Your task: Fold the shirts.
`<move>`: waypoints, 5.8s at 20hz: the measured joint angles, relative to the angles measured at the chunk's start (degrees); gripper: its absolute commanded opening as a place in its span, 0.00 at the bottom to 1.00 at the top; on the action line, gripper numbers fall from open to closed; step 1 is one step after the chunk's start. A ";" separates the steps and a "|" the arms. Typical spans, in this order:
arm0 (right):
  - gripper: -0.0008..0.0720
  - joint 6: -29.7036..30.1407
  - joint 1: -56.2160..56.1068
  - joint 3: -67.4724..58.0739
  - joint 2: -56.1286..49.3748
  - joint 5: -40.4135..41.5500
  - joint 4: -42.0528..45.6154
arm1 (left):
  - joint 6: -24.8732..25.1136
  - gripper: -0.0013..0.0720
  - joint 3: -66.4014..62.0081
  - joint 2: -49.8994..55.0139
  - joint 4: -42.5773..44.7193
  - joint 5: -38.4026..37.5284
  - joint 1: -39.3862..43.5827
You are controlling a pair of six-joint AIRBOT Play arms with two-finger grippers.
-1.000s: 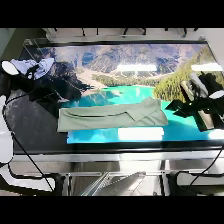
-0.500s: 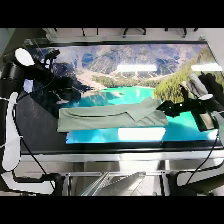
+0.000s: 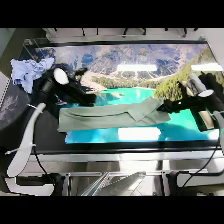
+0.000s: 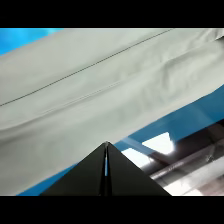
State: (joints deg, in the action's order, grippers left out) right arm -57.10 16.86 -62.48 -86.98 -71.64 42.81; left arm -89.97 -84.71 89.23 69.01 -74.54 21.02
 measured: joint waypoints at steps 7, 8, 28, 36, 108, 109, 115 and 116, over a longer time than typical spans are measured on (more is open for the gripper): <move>0.04 -7.30 -0.98 0.02 13.99 -3.50 0.52 | -3.34 0.04 1.99 7.91 -0.31 17.40 13.09; 0.04 -8.17 -1.51 0.02 14.73 -4.44 1.03 | -3.52 0.04 0.46 9.90 -0.31 18.08 14.49; 0.04 -11.85 -13.66 -3.85 21.42 -5.20 -1.46 | -5.62 0.04 -18.40 27.12 -4.07 11.30 19.65; 0.04 -13.38 -14.69 -4.94 21.68 -4.79 -2.10 | -4.00 0.04 -18.45 20.98 -4.15 6.43 15.87; 0.04 -5.35 -40.98 -0.85 -13.22 25.42 -29.16 | 8.48 0.04 8.57 -9.73 -3.13 -4.11 -21.92; 0.04 -4.76 -40.57 -0.81 -11.98 24.50 -28.94 | 8.66 0.04 8.57 -9.77 -3.13 -4.66 -21.92; 0.04 -10.25 -38.25 -0.83 5.75 22.05 -19.98 | 9.51 0.04 8.59 -12.81 -3.10 -4.17 -21.92; 0.04 -12.55 -38.07 -0.83 9.14 21.77 -17.86 | 9.51 0.04 8.59 -13.62 -3.10 -3.52 -21.92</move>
State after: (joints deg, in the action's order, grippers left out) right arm -69.65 -21.21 -63.31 -77.84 -49.87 24.95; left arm -80.47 -76.12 75.61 65.91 -78.06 -0.91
